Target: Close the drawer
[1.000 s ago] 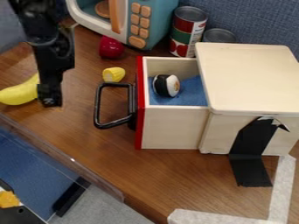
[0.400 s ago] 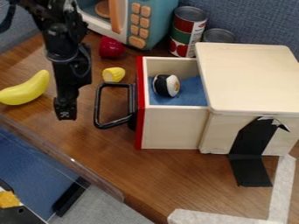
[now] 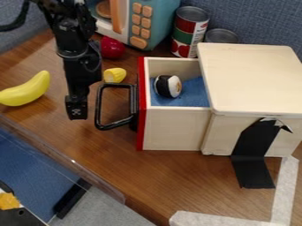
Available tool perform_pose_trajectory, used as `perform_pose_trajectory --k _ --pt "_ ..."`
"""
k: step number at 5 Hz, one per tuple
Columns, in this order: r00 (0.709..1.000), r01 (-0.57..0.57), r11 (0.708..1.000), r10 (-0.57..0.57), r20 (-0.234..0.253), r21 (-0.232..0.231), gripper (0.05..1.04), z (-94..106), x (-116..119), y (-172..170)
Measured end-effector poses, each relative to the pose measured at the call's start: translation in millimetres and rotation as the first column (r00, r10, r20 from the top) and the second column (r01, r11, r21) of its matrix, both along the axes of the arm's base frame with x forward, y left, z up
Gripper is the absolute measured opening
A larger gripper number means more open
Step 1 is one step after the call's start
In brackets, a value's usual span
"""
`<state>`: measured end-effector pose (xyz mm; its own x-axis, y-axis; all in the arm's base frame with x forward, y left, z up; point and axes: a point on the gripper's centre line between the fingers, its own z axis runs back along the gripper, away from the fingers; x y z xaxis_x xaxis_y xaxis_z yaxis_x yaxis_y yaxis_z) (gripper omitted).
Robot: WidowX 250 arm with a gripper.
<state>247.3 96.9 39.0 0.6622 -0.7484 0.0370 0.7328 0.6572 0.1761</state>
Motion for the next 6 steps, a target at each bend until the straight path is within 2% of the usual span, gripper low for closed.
perform_pose_trajectory --k 1,3,4,6 --pt "1.000 0.014 1.000 -0.014 -0.016 0.005 1.000 -4.0 2.9 -9.6" --pt "1.000 0.013 1.000 -0.012 -0.018 0.017 1.000 -17.6 7.5 -18.2" --pt "1.000 0.009 1.000 -0.009 -0.019 0.011 1.000 -22.2 10.7 -27.5" --pt "1.000 -0.002 1.000 0.002 -0.007 -0.030 1.000 -15.1 25.5 -54.2"
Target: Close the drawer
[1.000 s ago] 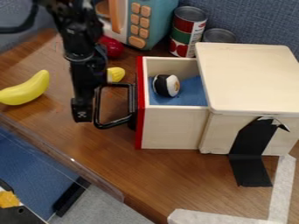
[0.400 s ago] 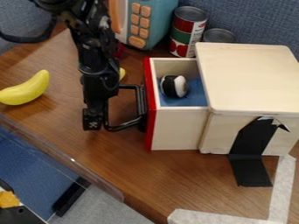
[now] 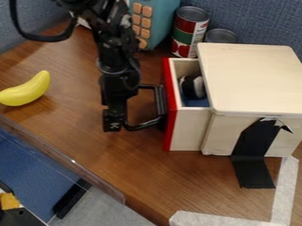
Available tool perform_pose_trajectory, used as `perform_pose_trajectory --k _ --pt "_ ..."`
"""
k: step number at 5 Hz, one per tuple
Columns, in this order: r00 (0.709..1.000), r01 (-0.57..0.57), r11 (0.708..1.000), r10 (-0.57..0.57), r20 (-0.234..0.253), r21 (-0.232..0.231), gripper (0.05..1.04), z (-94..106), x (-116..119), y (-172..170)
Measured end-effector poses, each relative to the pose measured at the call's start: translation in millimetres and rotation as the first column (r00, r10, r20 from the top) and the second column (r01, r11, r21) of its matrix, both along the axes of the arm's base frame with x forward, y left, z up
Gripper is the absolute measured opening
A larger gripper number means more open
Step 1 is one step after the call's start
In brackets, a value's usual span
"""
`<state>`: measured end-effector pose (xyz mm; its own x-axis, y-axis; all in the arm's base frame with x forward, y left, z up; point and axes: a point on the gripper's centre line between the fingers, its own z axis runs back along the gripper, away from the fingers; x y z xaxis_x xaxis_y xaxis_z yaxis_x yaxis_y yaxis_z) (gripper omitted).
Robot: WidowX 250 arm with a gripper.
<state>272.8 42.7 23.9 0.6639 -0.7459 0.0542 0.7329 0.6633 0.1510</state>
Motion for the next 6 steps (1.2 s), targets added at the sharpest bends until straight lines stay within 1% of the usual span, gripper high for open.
perform_pose_trajectory --k 2,3,4,5,6 --pt "0.999 -0.034 0.999 0.034 0.014 -0.029 1.000 8.4 29.9 -17.6" --pt "0.999 -0.054 0.998 0.054 0.003 -0.033 1.000 0.9 42.7 -22.6" --pt "0.997 -0.072 0.996 0.071 -0.011 -0.058 1.000 -8.1 48.6 -27.3" --pt "0.997 -0.079 0.995 0.078 -0.017 -0.062 1.000 -13.3 53.3 -26.7" --pt "0.994 -0.105 0.991 0.104 -0.016 -0.083 1.000 -13.1 54.0 -23.8"
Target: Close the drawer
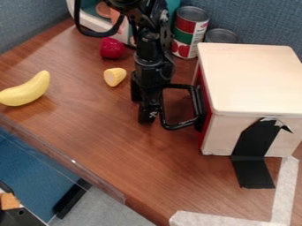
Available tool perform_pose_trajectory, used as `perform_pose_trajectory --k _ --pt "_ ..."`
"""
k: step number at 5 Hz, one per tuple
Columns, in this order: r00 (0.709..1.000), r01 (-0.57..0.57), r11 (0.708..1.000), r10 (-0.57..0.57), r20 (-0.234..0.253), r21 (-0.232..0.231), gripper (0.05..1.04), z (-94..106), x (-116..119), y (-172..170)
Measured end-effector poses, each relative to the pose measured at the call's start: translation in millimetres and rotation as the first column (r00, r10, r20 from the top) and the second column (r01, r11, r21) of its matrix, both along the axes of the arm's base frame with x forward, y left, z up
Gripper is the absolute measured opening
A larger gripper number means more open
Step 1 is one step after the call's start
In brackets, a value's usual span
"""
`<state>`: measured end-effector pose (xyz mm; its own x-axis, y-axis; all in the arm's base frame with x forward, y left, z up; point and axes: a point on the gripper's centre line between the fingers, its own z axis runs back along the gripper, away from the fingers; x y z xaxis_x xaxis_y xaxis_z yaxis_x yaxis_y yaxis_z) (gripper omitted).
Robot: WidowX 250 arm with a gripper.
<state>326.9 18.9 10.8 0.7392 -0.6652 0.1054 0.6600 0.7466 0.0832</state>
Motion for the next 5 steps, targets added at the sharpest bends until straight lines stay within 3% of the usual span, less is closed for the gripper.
perform_pose_trajectory --k 1,2,3,4,5 --pt "0.990 -0.125 0.992 0.123 0.074 0.020 1.000 19.3 -1.8 25.4" --pt "0.940 -0.324 0.944 0.313 0.133 0.066 1.000 41.1 -21.8 67.2" --pt "0.915 -0.388 0.921 0.379 0.136 0.039 0.999 62.5 -39.3 94.5" --pt "0.896 -0.437 0.900 0.433 0.100 0.014 0.999 77.1 -67.1 123.4" --pt "0.888 -0.460 0.888 0.460 0.020 -0.015 0.999 88.1 -89.5 142.3"
